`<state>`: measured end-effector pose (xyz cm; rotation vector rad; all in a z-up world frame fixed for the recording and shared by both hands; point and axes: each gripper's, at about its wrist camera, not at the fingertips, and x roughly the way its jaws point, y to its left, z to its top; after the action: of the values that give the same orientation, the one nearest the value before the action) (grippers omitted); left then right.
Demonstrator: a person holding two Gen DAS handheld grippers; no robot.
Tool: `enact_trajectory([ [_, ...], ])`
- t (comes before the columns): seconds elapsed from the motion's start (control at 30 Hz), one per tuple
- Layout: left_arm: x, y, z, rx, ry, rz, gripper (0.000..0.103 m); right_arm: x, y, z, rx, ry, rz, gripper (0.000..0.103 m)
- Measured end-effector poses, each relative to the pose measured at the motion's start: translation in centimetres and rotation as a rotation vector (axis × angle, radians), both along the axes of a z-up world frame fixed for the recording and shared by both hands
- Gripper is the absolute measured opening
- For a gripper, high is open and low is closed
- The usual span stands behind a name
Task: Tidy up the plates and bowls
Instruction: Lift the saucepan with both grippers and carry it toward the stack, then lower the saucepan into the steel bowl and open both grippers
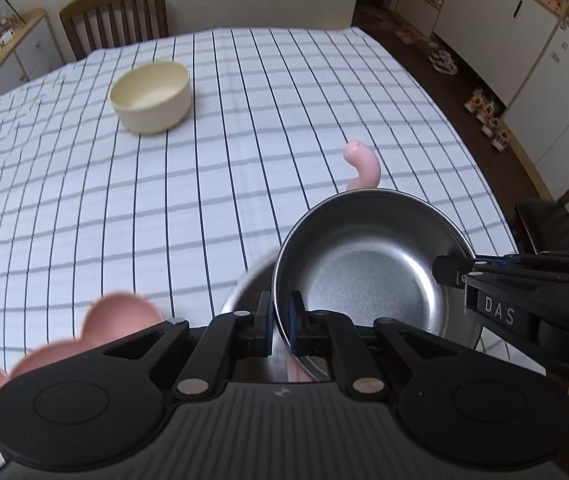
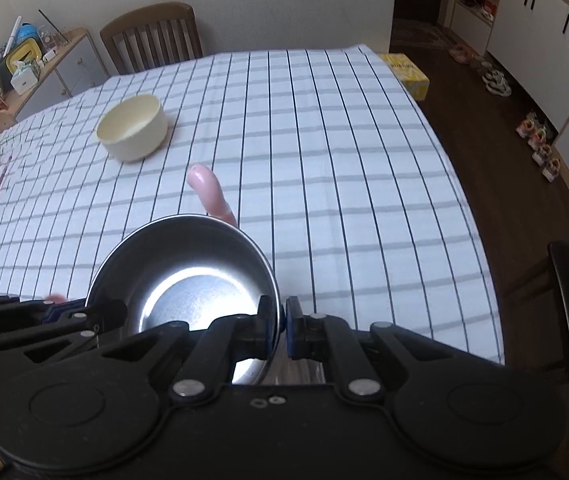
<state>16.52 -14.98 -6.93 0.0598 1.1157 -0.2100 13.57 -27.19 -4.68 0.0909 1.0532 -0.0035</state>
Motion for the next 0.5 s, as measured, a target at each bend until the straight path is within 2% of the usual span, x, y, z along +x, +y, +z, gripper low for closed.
enact_trajectory([
  [0.23,-1.7,0.2,-1.9,0.011,0.027,-0.014,0.007,-2.1,0.2,-2.1,0.012,0.029,-0.011,0.007],
  [0.5,-2.0,0.2,-3.6,0.026,0.053,-0.025,0.007,-2.5,0.3,-3.8,0.018,0.047,-0.017,0.007],
])
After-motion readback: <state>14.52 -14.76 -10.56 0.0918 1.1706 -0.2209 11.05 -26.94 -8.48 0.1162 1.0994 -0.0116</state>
